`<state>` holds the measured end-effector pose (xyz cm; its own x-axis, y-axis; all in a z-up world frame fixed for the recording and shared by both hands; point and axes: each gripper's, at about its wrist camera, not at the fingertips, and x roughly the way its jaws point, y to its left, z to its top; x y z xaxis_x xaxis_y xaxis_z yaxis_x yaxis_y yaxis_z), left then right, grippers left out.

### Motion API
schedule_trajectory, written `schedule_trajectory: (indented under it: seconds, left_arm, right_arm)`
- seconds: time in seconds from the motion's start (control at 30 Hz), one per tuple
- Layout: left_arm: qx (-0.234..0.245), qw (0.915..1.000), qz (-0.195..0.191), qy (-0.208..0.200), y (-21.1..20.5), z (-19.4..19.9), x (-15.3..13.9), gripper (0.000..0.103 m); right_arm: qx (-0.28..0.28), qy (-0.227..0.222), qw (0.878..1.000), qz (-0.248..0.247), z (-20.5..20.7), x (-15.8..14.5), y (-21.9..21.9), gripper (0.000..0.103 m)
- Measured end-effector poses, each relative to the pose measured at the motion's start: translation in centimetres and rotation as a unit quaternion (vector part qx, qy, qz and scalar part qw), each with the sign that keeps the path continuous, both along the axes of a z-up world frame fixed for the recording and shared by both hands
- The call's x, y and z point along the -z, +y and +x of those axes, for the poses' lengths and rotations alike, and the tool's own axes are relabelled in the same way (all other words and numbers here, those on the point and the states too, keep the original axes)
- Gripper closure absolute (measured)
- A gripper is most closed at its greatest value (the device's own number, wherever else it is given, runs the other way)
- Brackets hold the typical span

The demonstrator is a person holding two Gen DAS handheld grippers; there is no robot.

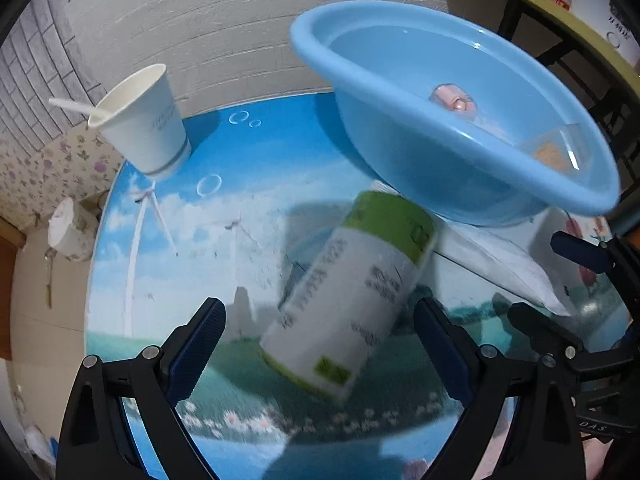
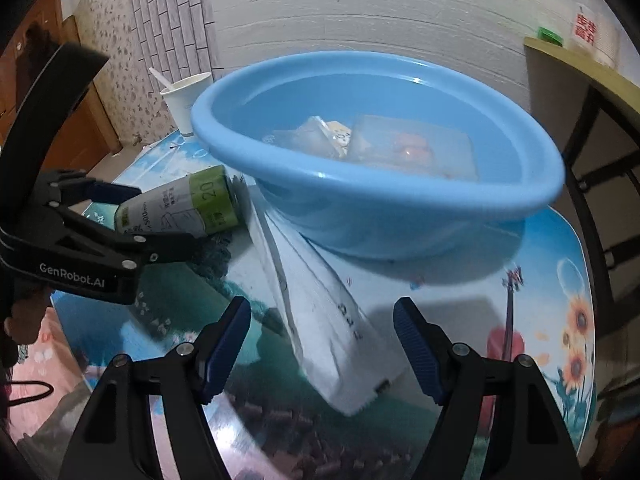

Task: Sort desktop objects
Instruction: 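Move the left gripper to the canister while the right gripper approaches the white packet, then close the left gripper on the canister while the right gripper closes on the packet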

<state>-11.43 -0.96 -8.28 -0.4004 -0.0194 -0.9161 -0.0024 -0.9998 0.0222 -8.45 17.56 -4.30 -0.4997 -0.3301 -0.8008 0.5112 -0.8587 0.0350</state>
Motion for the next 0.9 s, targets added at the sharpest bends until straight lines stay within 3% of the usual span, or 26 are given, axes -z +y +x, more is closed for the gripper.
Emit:
schedule_trajectory:
  seconds: [0.1,0.17,0.47,0.63,0.9]
  left_arm:
    - [0.006,1.0,0.001,0.0,0.1,-0.3,0.2,0.008]
    - [0.011,0.9999,0.003,-0.005,0.3,-0.6,0.7,0.011]
    - [0.025,0.9994,0.018,0.015,1.3,-0.3,1.3,0.037]
    - [0.036,0.9989,0.024,0.02,1.7,0.6,1.1,0.057]
    - [0.018,0.9987,0.043,0.018,1.6,2.9,1.1,0.06]
  right_arm:
    - [0.002,-0.009,1.0,0.0,-0.7,0.7,0.0,0.028]
    - [0.005,-0.014,1.0,0.002,-1.1,1.2,0.1,0.044]
    - [-0.006,-0.009,1.0,-0.016,-0.5,0.7,0.7,0.064]
    - [-0.001,-0.013,1.0,-0.008,0.1,0.4,1.8,0.066]
    - [0.044,-0.022,0.999,-0.007,1.9,0.2,6.2,0.067]
